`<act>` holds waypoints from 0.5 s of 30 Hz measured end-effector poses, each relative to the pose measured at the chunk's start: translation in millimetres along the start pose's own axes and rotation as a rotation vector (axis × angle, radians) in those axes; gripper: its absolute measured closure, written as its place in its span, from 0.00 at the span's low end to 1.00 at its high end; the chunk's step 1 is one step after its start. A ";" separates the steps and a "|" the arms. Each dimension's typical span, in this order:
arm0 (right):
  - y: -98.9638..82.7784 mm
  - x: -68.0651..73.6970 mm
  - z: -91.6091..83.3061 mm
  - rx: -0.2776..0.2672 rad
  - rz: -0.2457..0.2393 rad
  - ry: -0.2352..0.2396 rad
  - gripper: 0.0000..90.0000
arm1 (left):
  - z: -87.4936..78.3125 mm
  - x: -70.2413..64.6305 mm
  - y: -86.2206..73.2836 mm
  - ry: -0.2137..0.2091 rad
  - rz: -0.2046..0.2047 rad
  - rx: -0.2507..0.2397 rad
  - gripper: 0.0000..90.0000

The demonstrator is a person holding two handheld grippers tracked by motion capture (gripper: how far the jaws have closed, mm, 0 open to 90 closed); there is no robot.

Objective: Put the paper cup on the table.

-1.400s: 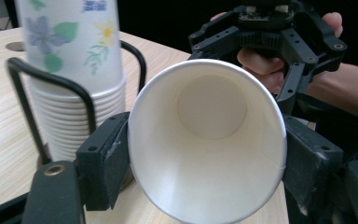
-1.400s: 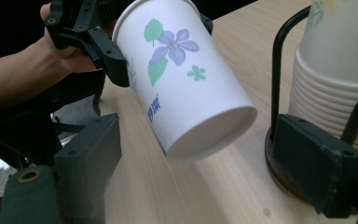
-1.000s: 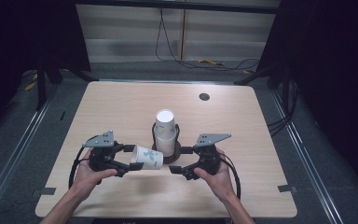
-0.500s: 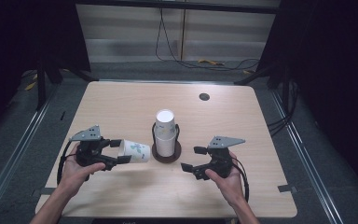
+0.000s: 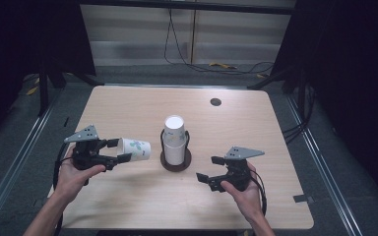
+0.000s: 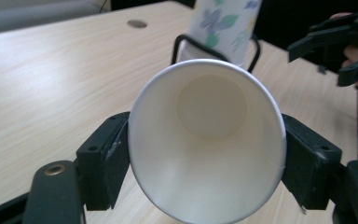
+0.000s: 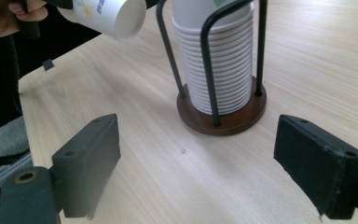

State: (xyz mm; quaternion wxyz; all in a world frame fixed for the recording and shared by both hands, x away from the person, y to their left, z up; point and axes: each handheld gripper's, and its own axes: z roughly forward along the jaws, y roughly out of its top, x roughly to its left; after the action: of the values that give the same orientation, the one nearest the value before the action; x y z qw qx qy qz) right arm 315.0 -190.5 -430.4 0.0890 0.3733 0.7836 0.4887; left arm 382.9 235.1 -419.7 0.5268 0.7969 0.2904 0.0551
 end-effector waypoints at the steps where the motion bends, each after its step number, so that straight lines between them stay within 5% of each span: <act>1: -0.8 -1.1 0.5 -0.001 0.005 0.001 0.16 | 0.2 1.0 0.0 0.013 0.005 0.005 0.28; 6: -1.7 -2.0 2.0 0.001 0.004 -0.006 0.16 | 2.0 5.3 2.6 0.035 0.000 0.030 0.28; 15: -2.4 -5.5 2.1 -0.005 0.013 -0.016 0.16 | 13.3 15.4 14.3 0.083 0.019 0.146 0.28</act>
State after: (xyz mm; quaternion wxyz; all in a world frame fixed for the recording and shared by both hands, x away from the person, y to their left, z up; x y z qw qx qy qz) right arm 318.8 -193.3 -434.6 0.0933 0.3820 0.7791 0.4883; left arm 406.7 228.4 -416.4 0.4541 0.8330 0.3078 0.0718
